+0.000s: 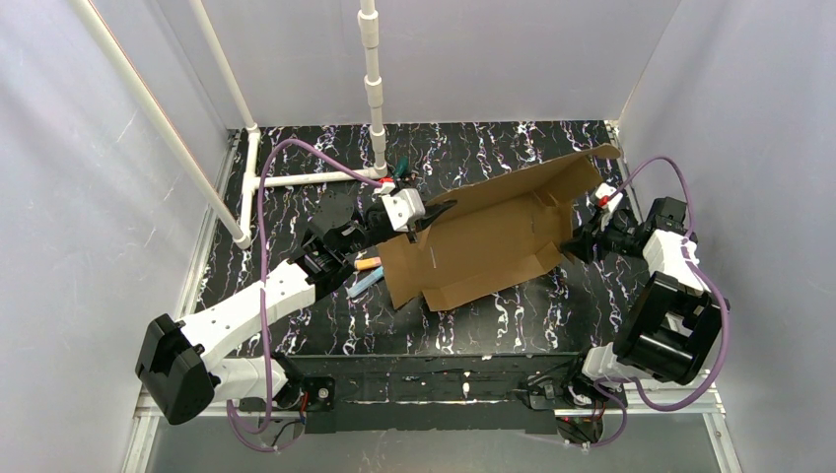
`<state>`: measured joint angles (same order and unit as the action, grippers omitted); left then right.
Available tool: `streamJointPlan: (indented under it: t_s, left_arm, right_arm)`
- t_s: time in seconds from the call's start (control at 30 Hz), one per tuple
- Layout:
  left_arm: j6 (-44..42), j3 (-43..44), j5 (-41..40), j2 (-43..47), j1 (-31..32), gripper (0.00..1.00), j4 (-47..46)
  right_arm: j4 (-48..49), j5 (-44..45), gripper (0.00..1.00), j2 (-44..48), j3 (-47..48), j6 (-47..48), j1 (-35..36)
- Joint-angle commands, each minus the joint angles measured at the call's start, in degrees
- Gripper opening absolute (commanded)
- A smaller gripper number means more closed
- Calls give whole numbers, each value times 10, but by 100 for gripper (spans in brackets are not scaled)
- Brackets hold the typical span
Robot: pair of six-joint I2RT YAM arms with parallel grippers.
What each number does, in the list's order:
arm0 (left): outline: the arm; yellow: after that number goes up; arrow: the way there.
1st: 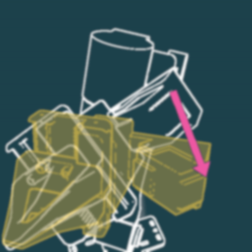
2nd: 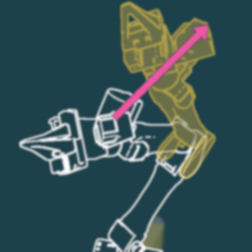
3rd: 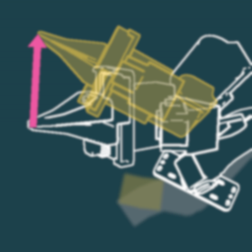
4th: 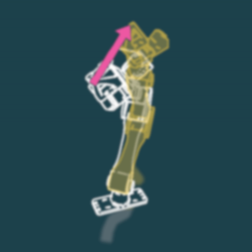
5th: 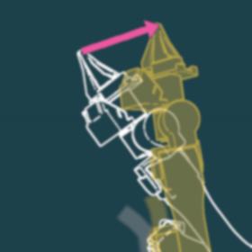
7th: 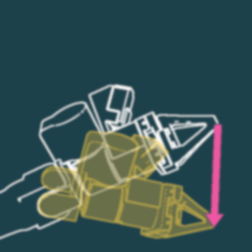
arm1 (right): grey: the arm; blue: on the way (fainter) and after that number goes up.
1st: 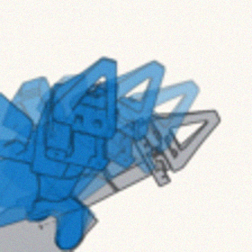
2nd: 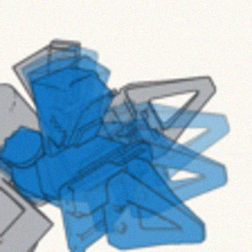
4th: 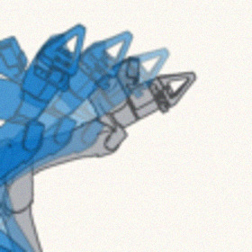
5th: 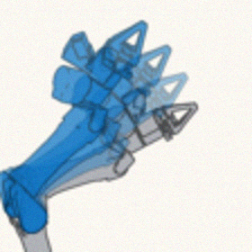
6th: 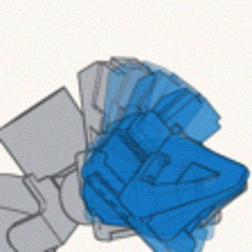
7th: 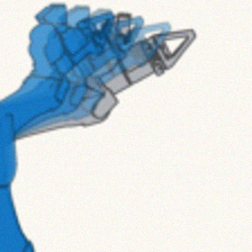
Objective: Fold the paper box
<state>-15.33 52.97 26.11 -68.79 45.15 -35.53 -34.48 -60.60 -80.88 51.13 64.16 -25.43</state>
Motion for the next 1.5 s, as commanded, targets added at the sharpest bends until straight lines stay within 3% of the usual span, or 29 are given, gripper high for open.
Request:
streamJointPlan:
  t_s: [0.0,0.1,0.33,1.0,1.47]
  left_arm:
    - [6,6,-23,18,3,0,-16]
    - [8,4,-32,17,4,0,-16]
    - [11,15,-34,6,3,0,-16]
    - [26,22,-45,5,5,0,-15]
    - [21,24,10,0,4,0,-15]
  right_arm:
    - [12,-47,49,7,14,-3,0]
    - [24,-43,46,18,7,-11,7]
    - [-49,-12,43,34,-3,72,53]
    - [11,31,30,52,-46,4,110]
    - [250,87,21,37,-66,-270,113]
